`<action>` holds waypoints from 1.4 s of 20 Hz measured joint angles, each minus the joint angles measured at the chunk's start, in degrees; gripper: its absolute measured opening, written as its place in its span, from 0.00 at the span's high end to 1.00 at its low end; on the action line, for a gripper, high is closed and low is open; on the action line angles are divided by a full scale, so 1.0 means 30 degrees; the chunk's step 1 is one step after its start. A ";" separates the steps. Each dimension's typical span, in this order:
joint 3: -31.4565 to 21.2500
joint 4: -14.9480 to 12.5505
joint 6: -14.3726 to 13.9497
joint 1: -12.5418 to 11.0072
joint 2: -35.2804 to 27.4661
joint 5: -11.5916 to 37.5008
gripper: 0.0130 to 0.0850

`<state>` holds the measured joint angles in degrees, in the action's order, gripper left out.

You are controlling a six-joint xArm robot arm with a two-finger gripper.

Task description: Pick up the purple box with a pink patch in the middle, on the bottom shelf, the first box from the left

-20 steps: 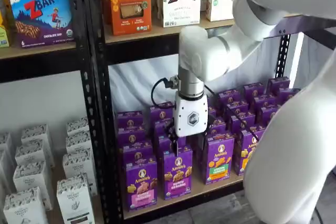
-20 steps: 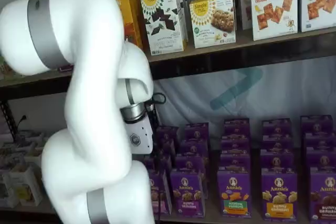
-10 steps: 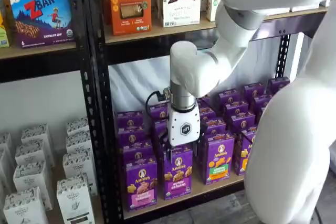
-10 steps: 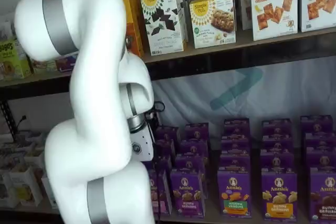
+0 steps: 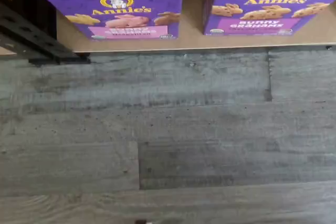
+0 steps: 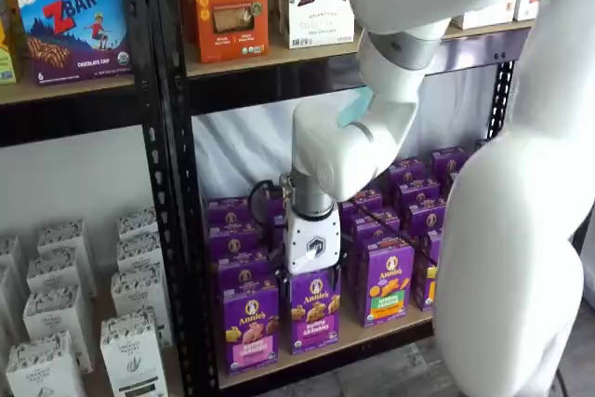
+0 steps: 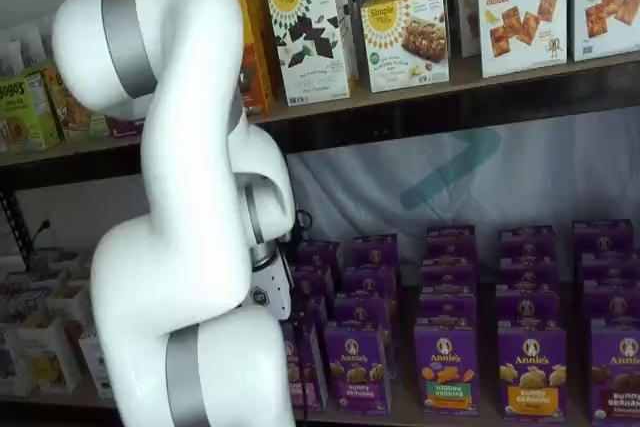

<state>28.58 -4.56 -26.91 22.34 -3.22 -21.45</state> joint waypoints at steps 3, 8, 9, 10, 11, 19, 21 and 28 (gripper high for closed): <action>0.0611 -0.0821 -0.0709 -0.0069 -0.0940 0.0379 0.00; 0.1904 -0.1557 -0.1319 -0.0163 -0.2807 0.0786 0.00; 0.2141 -0.1660 -0.1420 -0.0163 -0.3155 0.0834 0.00; 0.2363 -0.1800 -0.1544 -0.0175 -0.3484 0.0908 0.00; 0.2575 -0.1991 -0.1700 -0.0202 -0.3806 0.1005 0.00; 0.4360 -0.2476 -0.1788 -0.0586 -0.6046 0.1091 0.00; 0.4756 -0.2104 -0.1312 -0.0707 -0.6443 0.1185 0.00; 0.6350 0.1620 0.2323 -0.0781 -0.7750 0.1510 0.00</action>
<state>47.63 0.30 -19.94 20.00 -26.47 -16.92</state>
